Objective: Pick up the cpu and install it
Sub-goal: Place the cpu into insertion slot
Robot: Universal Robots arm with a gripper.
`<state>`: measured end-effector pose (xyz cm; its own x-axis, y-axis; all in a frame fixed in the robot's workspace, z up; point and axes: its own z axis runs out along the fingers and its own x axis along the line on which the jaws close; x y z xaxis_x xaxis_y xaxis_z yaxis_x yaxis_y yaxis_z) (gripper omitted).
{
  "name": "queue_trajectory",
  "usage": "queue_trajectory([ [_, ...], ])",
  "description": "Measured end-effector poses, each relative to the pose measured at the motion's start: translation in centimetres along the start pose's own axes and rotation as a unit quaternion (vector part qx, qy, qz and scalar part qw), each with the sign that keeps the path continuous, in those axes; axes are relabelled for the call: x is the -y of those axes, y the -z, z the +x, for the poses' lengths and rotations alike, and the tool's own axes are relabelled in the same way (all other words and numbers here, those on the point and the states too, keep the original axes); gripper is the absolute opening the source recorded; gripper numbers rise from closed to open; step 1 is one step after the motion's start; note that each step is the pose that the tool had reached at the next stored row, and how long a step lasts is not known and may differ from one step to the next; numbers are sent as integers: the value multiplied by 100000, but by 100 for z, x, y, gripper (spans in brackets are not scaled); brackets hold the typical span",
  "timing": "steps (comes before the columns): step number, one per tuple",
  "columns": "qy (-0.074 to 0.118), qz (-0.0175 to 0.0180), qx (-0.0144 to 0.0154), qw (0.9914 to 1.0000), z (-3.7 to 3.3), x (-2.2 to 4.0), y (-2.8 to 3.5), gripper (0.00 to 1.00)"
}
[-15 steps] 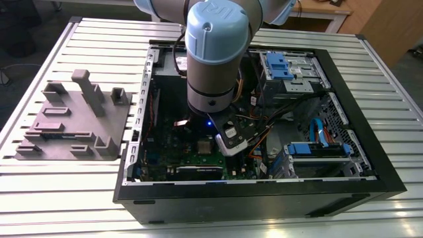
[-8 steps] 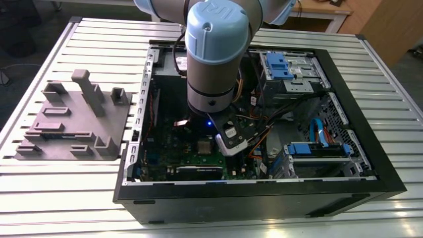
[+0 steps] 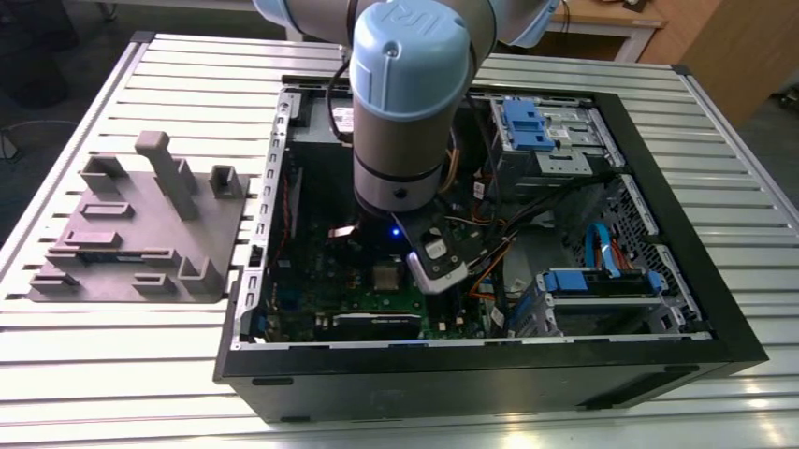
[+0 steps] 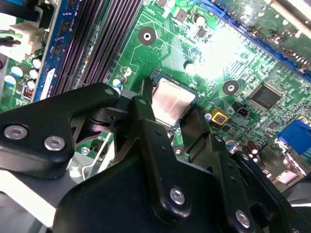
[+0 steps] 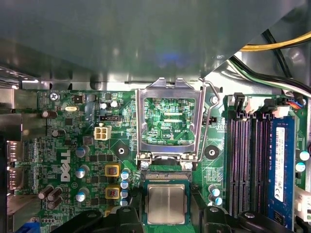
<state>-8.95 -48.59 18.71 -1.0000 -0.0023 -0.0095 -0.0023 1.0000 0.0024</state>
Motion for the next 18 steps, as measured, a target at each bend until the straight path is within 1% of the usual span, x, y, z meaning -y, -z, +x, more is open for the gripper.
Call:
queue_trajectory([
  [4,1,-3,-2,100000,0,-8,1,47],
  [8,-3,-85,33,100000,-1,-12,23,47],
  [11,-3,-12,-6,100000,0,-10,32,47],
  [18,-3,-37,-8,100000,0,-10,34,47],
])
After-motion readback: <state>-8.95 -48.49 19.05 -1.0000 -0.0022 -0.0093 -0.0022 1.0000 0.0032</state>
